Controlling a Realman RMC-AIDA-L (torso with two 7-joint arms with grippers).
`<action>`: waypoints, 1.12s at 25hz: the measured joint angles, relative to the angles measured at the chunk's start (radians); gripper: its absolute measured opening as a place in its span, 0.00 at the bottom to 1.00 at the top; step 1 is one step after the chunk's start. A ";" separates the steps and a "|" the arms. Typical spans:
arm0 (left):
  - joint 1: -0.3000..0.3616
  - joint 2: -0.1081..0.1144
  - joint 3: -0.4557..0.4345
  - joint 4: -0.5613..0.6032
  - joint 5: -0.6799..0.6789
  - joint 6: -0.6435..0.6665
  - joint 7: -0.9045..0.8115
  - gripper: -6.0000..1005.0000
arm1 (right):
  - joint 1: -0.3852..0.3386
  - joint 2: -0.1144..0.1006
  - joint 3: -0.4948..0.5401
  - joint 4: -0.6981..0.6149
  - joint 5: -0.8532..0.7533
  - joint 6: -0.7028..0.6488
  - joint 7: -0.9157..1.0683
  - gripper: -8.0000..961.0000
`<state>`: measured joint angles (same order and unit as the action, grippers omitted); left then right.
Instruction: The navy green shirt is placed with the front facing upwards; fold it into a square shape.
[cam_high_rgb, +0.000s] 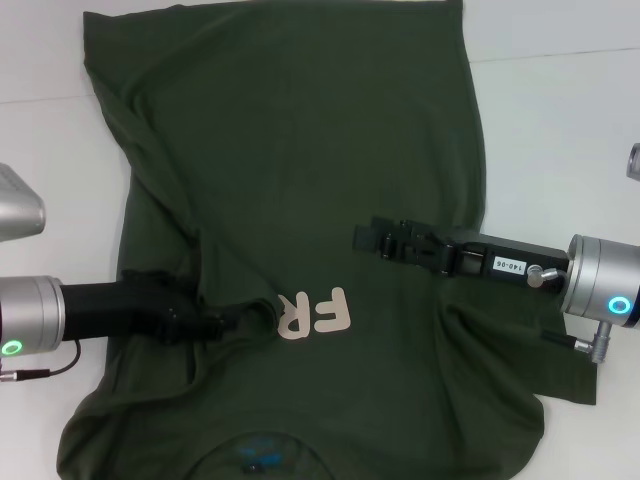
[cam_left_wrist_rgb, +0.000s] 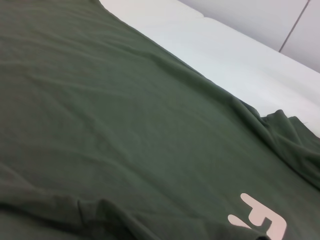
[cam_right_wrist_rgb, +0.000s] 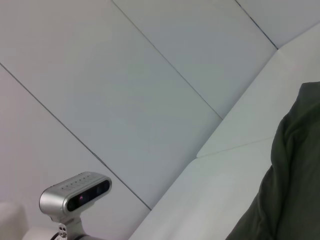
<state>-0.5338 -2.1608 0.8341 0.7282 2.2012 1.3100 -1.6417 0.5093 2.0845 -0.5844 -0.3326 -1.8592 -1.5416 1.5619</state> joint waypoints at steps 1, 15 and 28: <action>-0.001 0.000 0.001 0.002 0.000 -0.001 -0.005 0.87 | 0.000 0.000 0.000 0.000 0.000 0.000 0.000 0.78; -0.005 0.000 0.005 0.005 0.013 -0.041 -0.028 0.87 | -0.001 -0.001 0.003 0.000 0.000 -0.007 -0.001 0.78; -0.004 -0.003 0.014 0.028 0.015 -0.055 -0.071 0.55 | 0.000 -0.002 0.005 0.000 0.000 -0.008 -0.001 0.78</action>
<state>-0.5380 -2.1640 0.8484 0.7561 2.2165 1.2549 -1.7125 0.5093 2.0829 -0.5798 -0.3329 -1.8591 -1.5493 1.5614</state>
